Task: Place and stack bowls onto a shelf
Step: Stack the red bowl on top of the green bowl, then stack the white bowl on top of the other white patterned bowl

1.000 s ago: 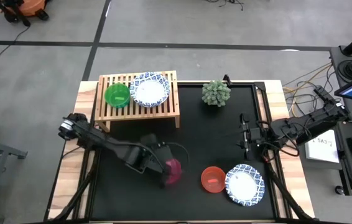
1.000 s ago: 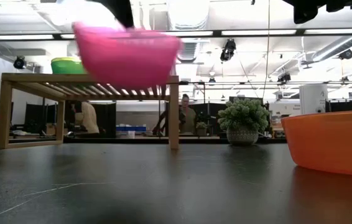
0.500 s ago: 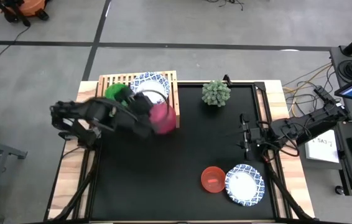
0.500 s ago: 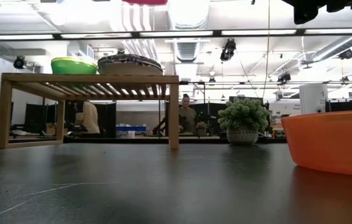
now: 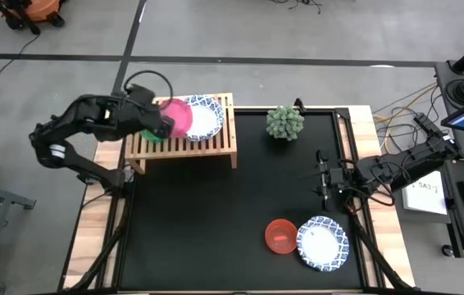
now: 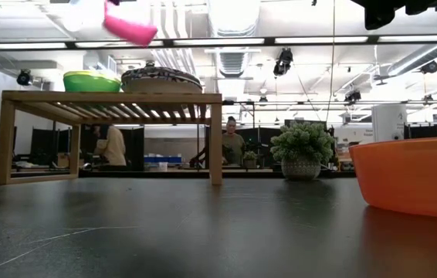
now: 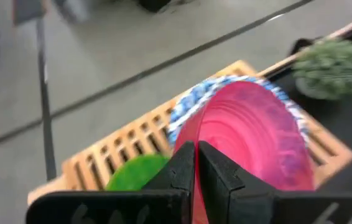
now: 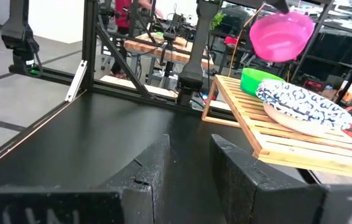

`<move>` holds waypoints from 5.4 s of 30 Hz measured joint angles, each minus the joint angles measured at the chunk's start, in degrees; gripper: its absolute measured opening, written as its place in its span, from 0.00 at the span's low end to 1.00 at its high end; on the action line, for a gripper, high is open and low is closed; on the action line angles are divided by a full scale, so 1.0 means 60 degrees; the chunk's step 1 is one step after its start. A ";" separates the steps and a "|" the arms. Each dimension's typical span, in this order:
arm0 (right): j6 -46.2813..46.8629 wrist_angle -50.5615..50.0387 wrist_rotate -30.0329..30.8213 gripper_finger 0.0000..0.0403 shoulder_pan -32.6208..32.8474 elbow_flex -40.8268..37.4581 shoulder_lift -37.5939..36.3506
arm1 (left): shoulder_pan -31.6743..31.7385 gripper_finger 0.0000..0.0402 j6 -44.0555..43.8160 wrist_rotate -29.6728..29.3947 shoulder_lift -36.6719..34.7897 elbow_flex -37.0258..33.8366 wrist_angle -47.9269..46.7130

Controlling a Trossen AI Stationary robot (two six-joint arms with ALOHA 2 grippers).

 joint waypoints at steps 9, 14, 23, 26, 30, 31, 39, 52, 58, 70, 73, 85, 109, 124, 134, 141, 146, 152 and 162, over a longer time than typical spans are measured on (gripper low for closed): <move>-0.0002 0.0004 0.0000 0.26 0.0000 0.0000 0.0000 | 0.1999 0.00 -0.0998 0.0859 -0.1579 -0.2316 0.0037; -0.0054 0.0007 0.0000 0.26 0.0000 0.0000 0.0000 | 0.2286 0.00 -0.1099 0.0968 -0.1911 -0.3061 0.0049; -0.0041 0.0007 0.0000 0.26 0.0000 0.0000 0.0004 | 0.2368 0.00 -0.1063 0.0584 -0.1873 -0.3258 0.0049; -0.0009 0.0007 0.0000 0.26 0.0000 0.0000 0.0004 | 0.2415 0.00 -0.1060 0.0527 -0.1869 -0.3258 0.0048; -0.0009 0.0007 0.0000 0.26 0.0000 0.0000 0.0004 | 0.2426 0.00 -0.1059 0.0527 -0.1861 -0.3258 0.0048; -0.0009 0.0007 0.0000 0.26 0.0000 0.0000 0.0004 | 0.2426 0.00 -0.1059 0.0527 -0.1861 -0.3258 0.0048; -0.0009 0.0000 0.0000 0.26 0.0000 0.0000 0.0005 | 0.2426 0.01 -0.1089 0.0353 -0.1751 -0.3258 0.0098; -0.0009 -0.0007 0.0000 0.26 0.0000 0.0000 0.0015 | 0.2426 0.22 -0.0863 0.0353 -0.1601 -0.3258 0.0114; 0.0024 -0.0007 0.0000 0.26 0.0000 0.0000 0.0015 | 0.2426 0.29 -0.0423 0.0360 -0.1603 -0.3258 0.0114; -0.0002 -0.0011 0.0080 0.26 -0.0004 0.0004 0.0015 | 0.2426 0.27 0.0364 -0.0557 -0.1603 -0.3572 0.0188; -0.0002 -0.0011 0.0080 0.26 -0.0004 0.0004 0.0015 | 0.2426 0.25 0.0205 -0.0556 -0.1606 -0.3937 0.0187; 0.0006 -0.0011 0.0076 0.26 -0.0004 0.0004 0.0015 | 0.2366 0.22 -0.0201 -0.0117 -0.1606 -0.4586 0.0280; 0.0131 -0.0015 0.0076 0.26 -0.0004 0.0004 0.0018 | -0.2052 0.22 -0.2058 0.1697 -0.0732 -0.4420 0.2447; 0.3548 -0.0921 0.0243 0.26 0.0007 0.0283 0.1443 | -0.4584 0.22 -0.0859 0.0657 0.2847 -0.4041 0.4624; 0.5171 -0.6887 -0.2440 0.26 0.0086 0.2851 0.4271 | -0.5023 0.22 -0.0856 0.0589 0.3759 -0.3524 0.4433; 0.5664 -0.8691 -0.3113 0.26 0.1085 0.3653 0.5989 | -0.5111 0.22 -0.0903 0.0098 0.3716 -0.3526 0.4438; 0.5849 -0.8795 -0.3108 0.26 0.1635 0.3752 0.6817 | -0.5104 0.22 -0.0801 -0.0003 0.3716 -0.3527 0.4434; 0.5675 -0.8812 -0.3005 0.26 0.1672 0.3665 0.7650 | -0.5103 0.22 -0.0655 -0.0063 0.3712 -0.3527 0.4427; 0.5489 -0.8785 -0.3170 0.26 0.1672 0.3661 0.8295 | -0.5133 0.22 -0.0616 -0.0063 0.3712 -0.3534 0.4424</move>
